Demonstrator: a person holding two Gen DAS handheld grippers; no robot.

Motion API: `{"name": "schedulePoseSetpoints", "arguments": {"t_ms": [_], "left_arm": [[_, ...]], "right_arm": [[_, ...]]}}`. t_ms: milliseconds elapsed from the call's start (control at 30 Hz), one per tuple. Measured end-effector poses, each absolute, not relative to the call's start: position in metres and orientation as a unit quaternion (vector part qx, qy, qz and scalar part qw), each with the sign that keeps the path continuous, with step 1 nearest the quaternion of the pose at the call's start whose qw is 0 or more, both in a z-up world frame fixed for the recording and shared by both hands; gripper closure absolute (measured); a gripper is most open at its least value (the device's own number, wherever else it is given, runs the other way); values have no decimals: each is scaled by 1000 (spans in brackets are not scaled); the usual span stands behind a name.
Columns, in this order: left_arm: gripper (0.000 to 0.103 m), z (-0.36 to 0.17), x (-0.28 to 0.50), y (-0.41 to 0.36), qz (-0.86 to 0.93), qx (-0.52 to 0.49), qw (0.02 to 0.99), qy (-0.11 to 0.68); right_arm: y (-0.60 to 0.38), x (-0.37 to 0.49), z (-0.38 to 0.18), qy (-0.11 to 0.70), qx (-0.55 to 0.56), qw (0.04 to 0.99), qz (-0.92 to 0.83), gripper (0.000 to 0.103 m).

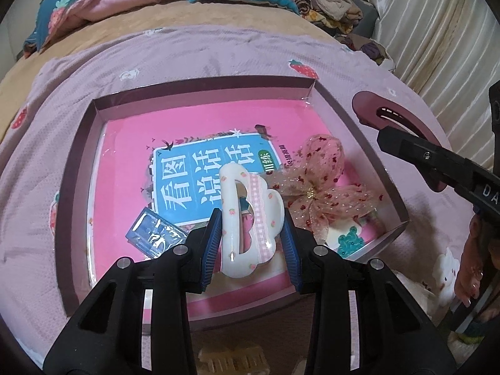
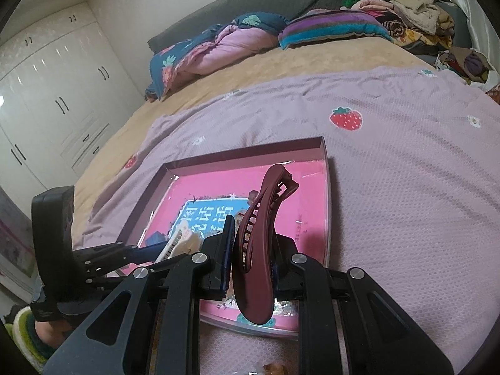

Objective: Organize jewelry
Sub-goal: 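Lower and release the white claw and maroon clip into the box, withdraw both tools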

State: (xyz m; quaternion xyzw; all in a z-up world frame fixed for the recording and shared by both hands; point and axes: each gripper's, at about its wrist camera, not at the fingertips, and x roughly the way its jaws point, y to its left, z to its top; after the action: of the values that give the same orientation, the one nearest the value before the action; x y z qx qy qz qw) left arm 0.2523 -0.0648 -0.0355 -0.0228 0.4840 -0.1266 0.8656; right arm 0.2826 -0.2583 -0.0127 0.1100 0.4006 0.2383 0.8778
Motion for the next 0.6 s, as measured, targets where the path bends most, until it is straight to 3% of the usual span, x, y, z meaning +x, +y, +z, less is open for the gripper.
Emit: {"name": "schedulePoseSetpoints", "arguments": {"t_ms": [167, 300, 533, 600], "left_arm": [[74, -37, 252, -64, -127, -23, 864, 486], [67, -37, 250, -61, -126, -22, 865, 485], [67, -32, 243, -56, -127, -29, 866, 484], [63, -29, 241, -56, -126, -29, 867, 481]], "right_arm": [[-256, 285, -20, 410, 110, 874, 236, 85], [-255, 287, -28, 420, 109, 870, 233, 85], [-251, 289, -43, 444, 110, 859, 229, 85], [-251, 288, -46, 450, 111, 857, 227, 85]]}}
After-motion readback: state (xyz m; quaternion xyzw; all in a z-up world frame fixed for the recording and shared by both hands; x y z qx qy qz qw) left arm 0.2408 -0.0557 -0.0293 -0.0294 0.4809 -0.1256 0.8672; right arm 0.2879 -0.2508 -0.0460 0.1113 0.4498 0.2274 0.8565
